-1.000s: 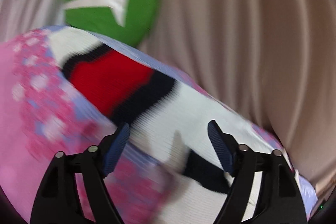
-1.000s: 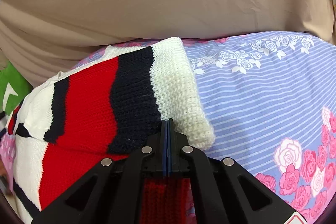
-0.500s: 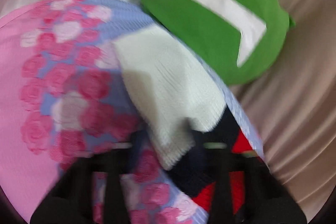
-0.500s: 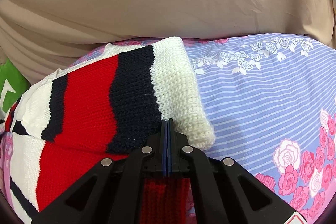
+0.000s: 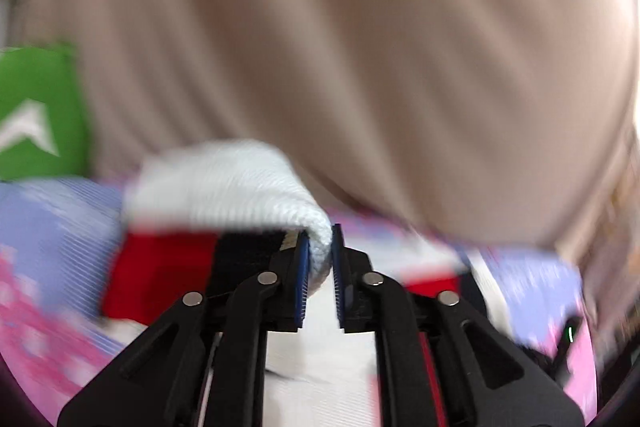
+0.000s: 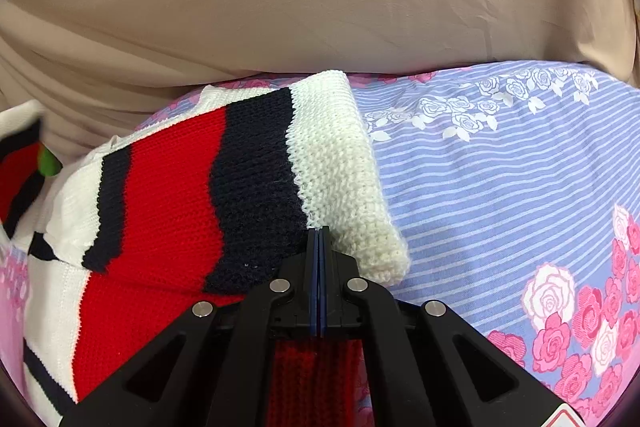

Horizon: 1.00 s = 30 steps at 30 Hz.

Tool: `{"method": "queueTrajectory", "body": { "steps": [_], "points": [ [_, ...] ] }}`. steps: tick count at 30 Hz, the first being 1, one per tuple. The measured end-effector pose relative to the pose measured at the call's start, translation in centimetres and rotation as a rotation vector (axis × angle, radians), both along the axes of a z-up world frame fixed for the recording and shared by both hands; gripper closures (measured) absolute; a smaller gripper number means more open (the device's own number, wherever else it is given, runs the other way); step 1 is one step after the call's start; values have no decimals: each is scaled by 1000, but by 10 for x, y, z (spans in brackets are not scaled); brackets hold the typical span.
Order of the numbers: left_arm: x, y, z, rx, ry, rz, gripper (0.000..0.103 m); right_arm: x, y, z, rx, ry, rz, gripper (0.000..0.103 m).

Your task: Fold small clothes

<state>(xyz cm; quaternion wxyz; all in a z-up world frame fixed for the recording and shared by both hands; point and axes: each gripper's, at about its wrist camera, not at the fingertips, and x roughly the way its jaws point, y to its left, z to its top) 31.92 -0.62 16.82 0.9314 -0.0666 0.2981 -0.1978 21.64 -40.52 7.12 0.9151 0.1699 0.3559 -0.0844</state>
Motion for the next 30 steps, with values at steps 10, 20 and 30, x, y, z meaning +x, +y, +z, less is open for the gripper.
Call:
{"method": "queueTrajectory", "body": {
  "steps": [10, 20, 30],
  "points": [
    [-45, -26, -94, -20, 152, 1, 47, -14, -7, 5, 105, -106, 36, 92],
    [-9, 124, -114, -241, 174, 435, 26, 8, 50, 38, 135, -97, 197, 41],
    [9, 173, -144, -395, 290, 437, 79, 56, 86, 57, 268, -125, 243, 96]
  ]
}}
